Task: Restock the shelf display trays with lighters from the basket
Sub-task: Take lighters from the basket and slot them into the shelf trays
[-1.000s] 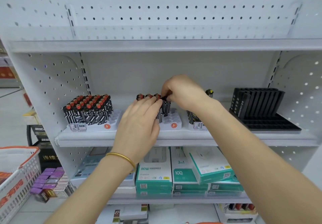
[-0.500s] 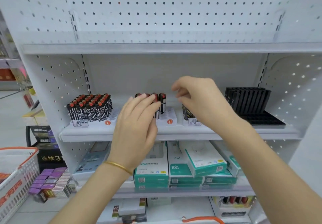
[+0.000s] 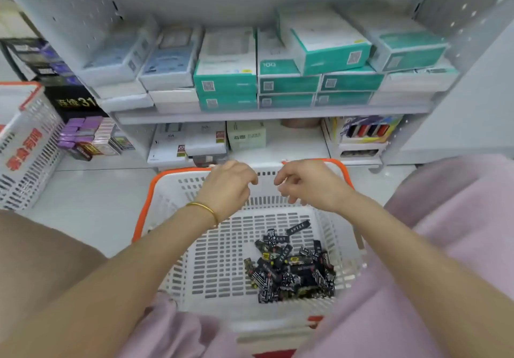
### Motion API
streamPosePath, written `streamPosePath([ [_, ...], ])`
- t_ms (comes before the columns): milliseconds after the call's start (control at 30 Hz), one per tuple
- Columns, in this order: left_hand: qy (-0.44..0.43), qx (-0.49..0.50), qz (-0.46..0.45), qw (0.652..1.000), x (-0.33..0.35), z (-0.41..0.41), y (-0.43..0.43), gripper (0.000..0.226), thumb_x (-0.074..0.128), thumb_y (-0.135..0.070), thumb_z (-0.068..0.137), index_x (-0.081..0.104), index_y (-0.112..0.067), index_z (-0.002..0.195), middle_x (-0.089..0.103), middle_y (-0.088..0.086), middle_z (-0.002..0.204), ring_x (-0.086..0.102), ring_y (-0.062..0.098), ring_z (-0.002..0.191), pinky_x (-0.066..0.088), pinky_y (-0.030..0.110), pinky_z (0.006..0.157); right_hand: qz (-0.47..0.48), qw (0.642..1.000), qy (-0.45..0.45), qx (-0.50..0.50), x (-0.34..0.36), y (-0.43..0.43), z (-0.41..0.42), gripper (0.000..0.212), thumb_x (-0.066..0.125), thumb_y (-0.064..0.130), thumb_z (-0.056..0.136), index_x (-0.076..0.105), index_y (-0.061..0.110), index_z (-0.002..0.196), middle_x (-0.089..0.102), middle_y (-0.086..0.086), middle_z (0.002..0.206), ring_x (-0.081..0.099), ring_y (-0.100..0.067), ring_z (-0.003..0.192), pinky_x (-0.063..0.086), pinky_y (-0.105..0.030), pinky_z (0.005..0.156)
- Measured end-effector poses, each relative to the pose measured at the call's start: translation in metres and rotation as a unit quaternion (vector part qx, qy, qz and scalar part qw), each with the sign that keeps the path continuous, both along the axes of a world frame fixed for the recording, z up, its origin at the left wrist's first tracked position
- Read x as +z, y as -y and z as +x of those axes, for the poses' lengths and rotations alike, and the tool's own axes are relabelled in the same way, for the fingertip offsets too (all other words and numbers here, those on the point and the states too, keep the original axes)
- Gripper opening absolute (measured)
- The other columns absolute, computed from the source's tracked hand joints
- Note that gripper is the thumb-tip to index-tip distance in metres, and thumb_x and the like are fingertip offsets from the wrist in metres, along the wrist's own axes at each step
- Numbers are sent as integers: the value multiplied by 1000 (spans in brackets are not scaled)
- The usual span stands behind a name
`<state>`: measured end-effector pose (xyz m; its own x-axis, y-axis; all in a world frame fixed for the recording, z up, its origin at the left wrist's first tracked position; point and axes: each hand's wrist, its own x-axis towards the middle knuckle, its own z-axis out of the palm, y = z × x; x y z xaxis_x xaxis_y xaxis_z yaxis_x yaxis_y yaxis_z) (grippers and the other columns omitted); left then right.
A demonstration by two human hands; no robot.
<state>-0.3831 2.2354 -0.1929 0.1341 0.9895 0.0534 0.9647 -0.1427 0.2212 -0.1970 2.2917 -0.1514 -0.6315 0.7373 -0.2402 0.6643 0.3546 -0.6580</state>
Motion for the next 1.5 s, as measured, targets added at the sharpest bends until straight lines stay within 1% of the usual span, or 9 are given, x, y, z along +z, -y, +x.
streamPosePath([
  [133,11,20,-155,988,-77,-5,7,40,41,1,90,54,-14,125,55,6,127,46,23,118,40,34,98,-54,997,62,-6,-46,-7,10,15,54,11,92,64,7,102,59,6,75,66,-18,70,50,-21,58],
  [300,-91,-74,-349,930,-159,-10,26,81,43,14,83,14,-23,149,19,10,153,36,28,132,48,33,89,-78,989,122,11,-73,-15,11,16,52,13,93,63,9,105,52,10,85,60,-12,72,45,-19,64],
  [433,-131,-138,-356,915,-192,3,9,92,49,11,85,-4,-24,151,-9,7,159,10,29,145,45,29,83,-76,983,166,8,-88,-22,19,20,52,16,94,62,11,110,60,-2,115,52,-11,93,36,-20,82],
  [567,-149,-214,-313,913,-223,20,-17,94,56,5,85,-8,-17,150,-13,11,158,-3,27,146,24,39,114,-88,979,181,-19,-93,-26,23,22,51,18,94,62,12,113,61,-2,119,56,-15,104,35,-17,80],
  [633,-162,-247,-312,903,-236,29,-24,95,56,5,84,-9,-16,150,-15,11,158,-8,27,146,12,41,117,-91,979,183,-22,-93,-26,23,25,50,18,94,61,12,115,62,-2,118,57,-14,103,31,-12,73],
  [767,-172,-280,-323,888,-257,44,-26,100,62,-1,82,-10,-15,150,-8,11,158,-2,29,145,13,43,117,-105,975,193,-43,-96,-26,23,26,50,18,94,59,12,118,63,-2,108,48,-8,86,30,-14,70],
  [933,-118,-223,-299,920,-269,54,-25,94,64,-5,80,2,-10,149,19,11,151,23,29,136,34,40,106,-117,968,217,-54,-98,-28,22,27,49,20,95,56,15,121,49,5,90,45,-10,84,36,-22,74],
  [1200,-67,-123,-334,932,-279,53,-14,62,65,-17,80,32,-8,131,38,12,129,38,26,116,44,31,80,-114,967,223,-48,-100,-29,20,28,48,21,95,54,17,121,49,6,87,49,-14,87,41,-26,79],
  [1500,-100,-71,-345,930,-280,54,-6,51,64,-15,81,37,-7,123,40,14,124,46,27,109,43,32,86,-131,967,209,-61,-99,-28,21,29,49,21,94,54,16,122,48,5,92,46,-11,86,40,-25,78],
])
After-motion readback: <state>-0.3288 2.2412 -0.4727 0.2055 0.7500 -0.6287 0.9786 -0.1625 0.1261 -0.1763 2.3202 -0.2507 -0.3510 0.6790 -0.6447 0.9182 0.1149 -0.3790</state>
